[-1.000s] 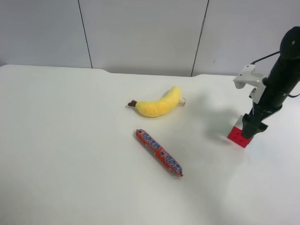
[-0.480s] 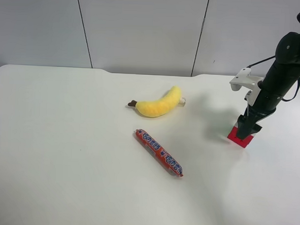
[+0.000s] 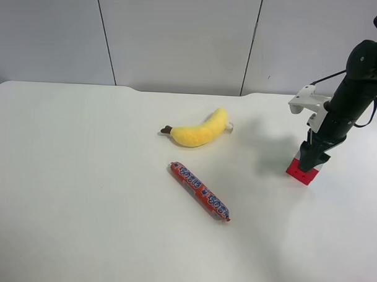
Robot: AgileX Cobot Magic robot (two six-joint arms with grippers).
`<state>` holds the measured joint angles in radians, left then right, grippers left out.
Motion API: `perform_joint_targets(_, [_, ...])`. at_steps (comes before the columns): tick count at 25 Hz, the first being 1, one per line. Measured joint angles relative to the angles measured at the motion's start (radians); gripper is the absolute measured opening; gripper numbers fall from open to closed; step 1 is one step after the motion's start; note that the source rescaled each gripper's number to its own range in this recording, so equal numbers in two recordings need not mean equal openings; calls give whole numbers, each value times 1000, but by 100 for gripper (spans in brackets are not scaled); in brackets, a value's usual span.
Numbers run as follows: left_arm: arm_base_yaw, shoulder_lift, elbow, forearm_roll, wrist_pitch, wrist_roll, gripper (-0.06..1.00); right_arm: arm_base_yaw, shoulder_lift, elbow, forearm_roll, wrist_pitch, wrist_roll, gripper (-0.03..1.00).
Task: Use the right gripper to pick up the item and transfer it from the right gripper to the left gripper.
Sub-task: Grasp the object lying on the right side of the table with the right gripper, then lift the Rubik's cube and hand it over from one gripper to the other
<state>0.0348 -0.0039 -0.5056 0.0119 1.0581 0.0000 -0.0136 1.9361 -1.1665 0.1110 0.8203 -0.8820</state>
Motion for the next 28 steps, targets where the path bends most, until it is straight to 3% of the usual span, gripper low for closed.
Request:
perform_joint_targets(9, [0, 0, 0, 0, 0, 0, 100, 0, 30, 0, 8, 53, 22, 34])
perform_joint_targets(14, [0, 0, 0, 0, 0, 0, 100, 0, 35, 0, -1, 58, 24, 1])
perform_joint_targets(28, [0, 0, 0, 0, 1, 0, 100, 2, -37, 0, -3, 70, 95, 1])
